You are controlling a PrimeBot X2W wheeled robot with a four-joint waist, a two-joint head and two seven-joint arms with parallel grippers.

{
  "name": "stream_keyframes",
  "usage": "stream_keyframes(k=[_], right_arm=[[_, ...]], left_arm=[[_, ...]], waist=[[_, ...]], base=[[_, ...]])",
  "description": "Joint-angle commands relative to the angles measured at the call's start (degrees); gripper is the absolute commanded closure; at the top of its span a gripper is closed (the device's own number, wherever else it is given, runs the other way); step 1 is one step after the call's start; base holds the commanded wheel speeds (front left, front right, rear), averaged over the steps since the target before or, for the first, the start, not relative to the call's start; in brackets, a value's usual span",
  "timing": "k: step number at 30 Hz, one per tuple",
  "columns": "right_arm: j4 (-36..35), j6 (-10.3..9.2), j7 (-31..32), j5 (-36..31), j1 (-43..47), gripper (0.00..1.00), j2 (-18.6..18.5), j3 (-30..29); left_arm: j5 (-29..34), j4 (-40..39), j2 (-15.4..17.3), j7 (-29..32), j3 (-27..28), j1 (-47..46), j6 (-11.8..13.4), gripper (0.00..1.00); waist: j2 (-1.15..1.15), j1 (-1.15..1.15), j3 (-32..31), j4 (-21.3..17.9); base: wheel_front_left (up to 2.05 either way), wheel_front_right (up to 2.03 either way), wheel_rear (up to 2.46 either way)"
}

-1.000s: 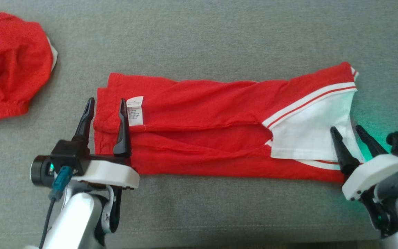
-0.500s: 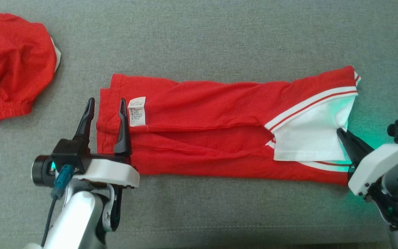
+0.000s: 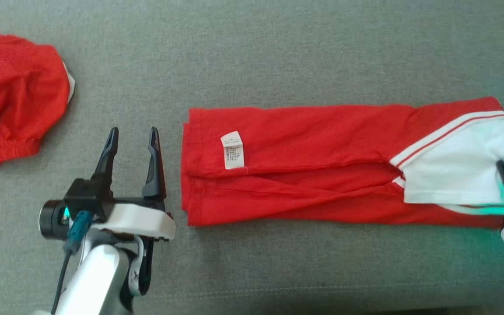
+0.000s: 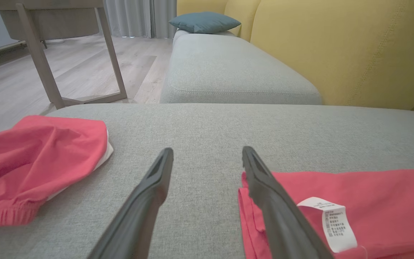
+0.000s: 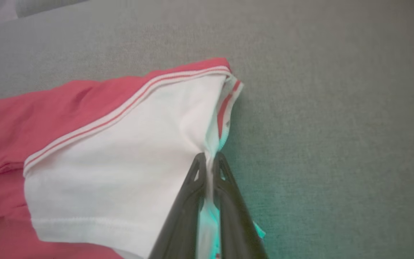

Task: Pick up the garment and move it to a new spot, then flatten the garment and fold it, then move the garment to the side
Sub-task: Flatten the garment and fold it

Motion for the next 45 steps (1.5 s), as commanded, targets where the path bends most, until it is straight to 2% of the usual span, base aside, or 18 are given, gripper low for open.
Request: stream_keyframes(k=[1, 7, 11, 14, 19, 24, 26, 31, 39, 40, 41, 42, 45], right_arm=[[-3.7, 0.37, -0.5, -0.8, -0.3, 1.0, -2.7, 0.5], [-14.2, 0.37, 0.4, -3.4, -4.0, 1.0, -3.3, 7.3], [-19.5, 0.37, 1.5, -3.9, -8.2, 1.0, -2.8, 16.8], [-19.6, 0.37, 1.4, -2.4, -11.9, 1.0, -1.2, 25.1], [-13.8, 0.37, -1.0, 1.3, -16.9, 1.0, 5.3, 35.8], [-4.3, 0.37, -5.3, 4.3, -19.9, 1.0, 13.1, 42.6], [-0.5, 0.37, -7.4, 4.8, -21.0, 1.0, 14.9, 44.9], [8.8, 0.37, -12.7, 6.2, -23.1, 1.0, 17.2, 48.3], [16.4, 0.37, -18.3, 9.4, -26.1, 1.0, 17.7, 53.8], [16.9, 0.37, -19.1, 10.1, -26.4, 0.66, 17.8, 54.6], [17.3, 0.37, -20.1, 10.5, -26.9, 0.05, 17.8, 55.2], [17.5, 0.37, -21.2, 11.1, -27.2, 0.0, 17.8, 55.6], [17.8, 0.37, -24.4, 11.6, -28.5, 0.0, 17.8, 57.1]], left_arm=[[-0.3, -1.5, 0.9, -0.6, 2.1, 0.0, 0.0, 0.0], [-0.7, -1.6, 1.1, -0.5, 2.0, 0.6, 0.0, 0.0], [-0.9, -1.7, 1.2, -0.4, 1.8, 0.7, -0.1, 0.0], [-1.0, -1.8, 1.3, -0.3, 1.5, 0.6, -0.3, 0.0], [-1.2, -1.6, 1.2, -0.2, 1.1, 0.2, -0.5, 0.0], [-1.1, -1.7, 0.6, -0.2, 0.4, -0.1, -0.4, 0.0], [-1.2, -1.5, 0.4, -0.2, 0.1, -0.3, -0.6, 0.0], [-1.2, -1.0, -0.2, -0.3, -0.4, -1.0, -0.9, 0.0], [-1.2, 0.1, -0.9, -0.5, -1.0, -1.7, -1.3, 0.0], [-1.2, 0.2, -0.9, -0.5, -1.0, -1.7, -1.4, 0.0], [-1.2, 0.4, -1.0, -0.5, -1.0, -1.8, -1.5, 0.0], [-1.3, 0.5, -1.0, -0.5, -1.0, -1.8, -1.5, 0.0], [-1.2, 0.8, -1.0, -0.6, -0.9, -1.9, -1.6, 0.0]], waist=[[0.0, 0.0, -0.8, -0.4], [0.0, 0.0, -2.5, -1.2], [0.0, 0.0, -3.2, -1.3], [0.0, 0.0, -3.5, -1.0], [0.0, 0.0, -3.6, -0.2], [0.0, 0.0, -2.9, 1.0], [0.0, 0.0, -2.5, 1.4], [0.0, 0.0, -1.6, 2.3], [0.0, 0.0, -0.9, 2.8], [0.0, 0.0, -1.0, 2.9], [0.0, 0.0, -1.0, 2.8], [0.0, 0.0, -1.0, 2.8], [0.0, 0.0, -1.2, 2.7]], base=[[0.0, 0.0, 0.0], [0.0, 0.0, 0.0], [0.0, 0.0, 0.0], [0.0, 0.0, 0.0], [0.0, 0.0, 0.0], [0.0, 0.0, 0.0], [0.0, 0.0, 0.0], [0.0, 0.0, 0.0], [0.0, 0.0, 0.0], [0.0, 0.0, 0.0], [0.0, 0.0, 0.0], [0.0, 0.0, 0.0], [0.0, 0.0, 0.0]])
